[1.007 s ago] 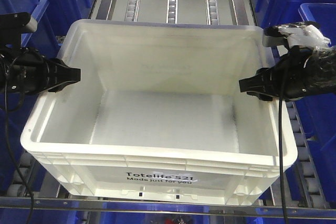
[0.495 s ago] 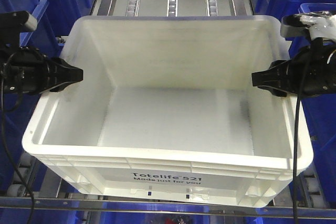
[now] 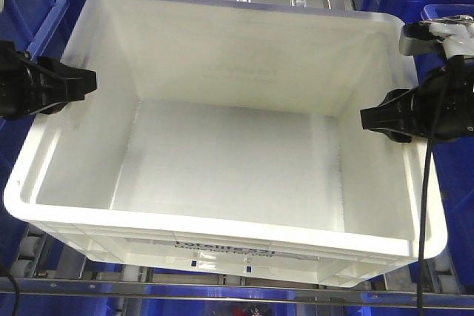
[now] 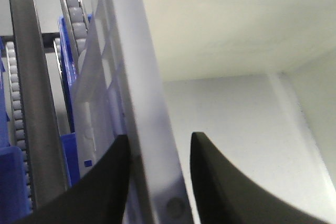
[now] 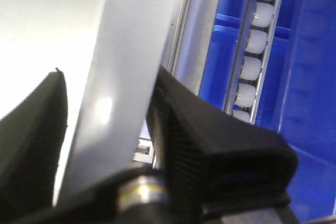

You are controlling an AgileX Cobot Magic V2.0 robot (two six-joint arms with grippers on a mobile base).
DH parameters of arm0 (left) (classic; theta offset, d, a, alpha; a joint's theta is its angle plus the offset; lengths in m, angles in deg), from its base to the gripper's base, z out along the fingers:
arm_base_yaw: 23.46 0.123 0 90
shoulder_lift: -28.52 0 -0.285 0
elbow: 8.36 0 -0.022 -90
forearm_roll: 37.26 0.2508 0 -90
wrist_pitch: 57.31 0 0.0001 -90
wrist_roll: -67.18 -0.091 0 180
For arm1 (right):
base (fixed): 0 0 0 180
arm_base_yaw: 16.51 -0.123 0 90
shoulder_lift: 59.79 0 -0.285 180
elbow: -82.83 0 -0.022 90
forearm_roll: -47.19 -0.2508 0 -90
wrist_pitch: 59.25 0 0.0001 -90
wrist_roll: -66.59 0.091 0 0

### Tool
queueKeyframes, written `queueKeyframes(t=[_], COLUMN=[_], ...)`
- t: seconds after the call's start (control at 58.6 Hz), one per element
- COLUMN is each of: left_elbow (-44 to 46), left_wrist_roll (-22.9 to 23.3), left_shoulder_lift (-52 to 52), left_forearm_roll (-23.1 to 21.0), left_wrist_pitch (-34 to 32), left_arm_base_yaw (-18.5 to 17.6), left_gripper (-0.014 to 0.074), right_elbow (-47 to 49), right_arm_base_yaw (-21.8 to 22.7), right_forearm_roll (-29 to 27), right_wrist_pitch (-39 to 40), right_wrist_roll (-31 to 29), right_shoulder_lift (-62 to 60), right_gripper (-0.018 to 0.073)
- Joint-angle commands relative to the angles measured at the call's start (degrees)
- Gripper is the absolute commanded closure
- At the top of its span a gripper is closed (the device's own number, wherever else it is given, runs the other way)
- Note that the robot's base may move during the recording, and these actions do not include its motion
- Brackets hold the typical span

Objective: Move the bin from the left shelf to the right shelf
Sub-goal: 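Pull the gripped tote off the roller lane toward the robot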

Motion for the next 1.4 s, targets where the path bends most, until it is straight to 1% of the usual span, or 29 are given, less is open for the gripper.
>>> queueKeyframes(t=[0.0, 0.239, 0.341, 0.427, 0.546, 0.7, 0.819, 1.007, 1.382], left_elbow=[2.6, 2.6, 2.6, 2.6, 2.6, 2.6, 2.6, 2.6, 2.6], left_wrist_roll=[-1.4, -1.1, -1.1, -1.1, -1.1, -0.2, 0.0, 0.6, 1.1], left_shoulder_lift=[2.7, 2.7, 2.7, 2.7, 2.7, 2.4, 1.7, 1.7, 1.6], left_forearm_roll=[-7.1, -7.1, -7.1, -7.1, -7.1, -6.8, -5.5, -5.5, -5.5], left_wrist_pitch=[4.1, 5.9, 6.1, 6.1, 6.2, 6.8, 7.7, 7.7, 7.2], left_arm_base_yaw=[-1.3, -1.3, -1.3, -1.3, -1.3, -1.3, -1.3, -1.3, -1.3], left_gripper=[0.0603, 0.0603, 0.0603, 0.0603, 0.0603, 0.0603, 0.0603, 0.0603, 0.0603], right_elbow=[2.3, 2.3, 2.3, 2.3, 2.3, 2.5, 3.8, 5.7, 5.7], right_arm_base_yaw=[-0.5, -0.5, -0.5, -0.5, -0.5, -0.5, -0.5, -0.5, -0.5], right_forearm_roll=[-4.0, -6.6, -9.9, -13.8, -16.9, -17.4, -17.4, -17.3, -17.2], right_wrist_pitch=[6.9, 6.7, 6.4, 6.1, 5.8, 6.0, 6.0, 5.9, 5.3], right_wrist_roll=[0.2, -0.2, -2.8, -6.2, -8.8, -8.9, -9.1, -9.3, -9.3], right_shoulder_lift=[-1.7, -1.7, -1.7, -1.7, -1.7, -1.7, -1.7, -1.7, -1.7], right_gripper=[0.0567, 0.0567, 0.0567, 0.0566, 0.0564, 0.0564, 0.0564, 0.0564, 0.0564])
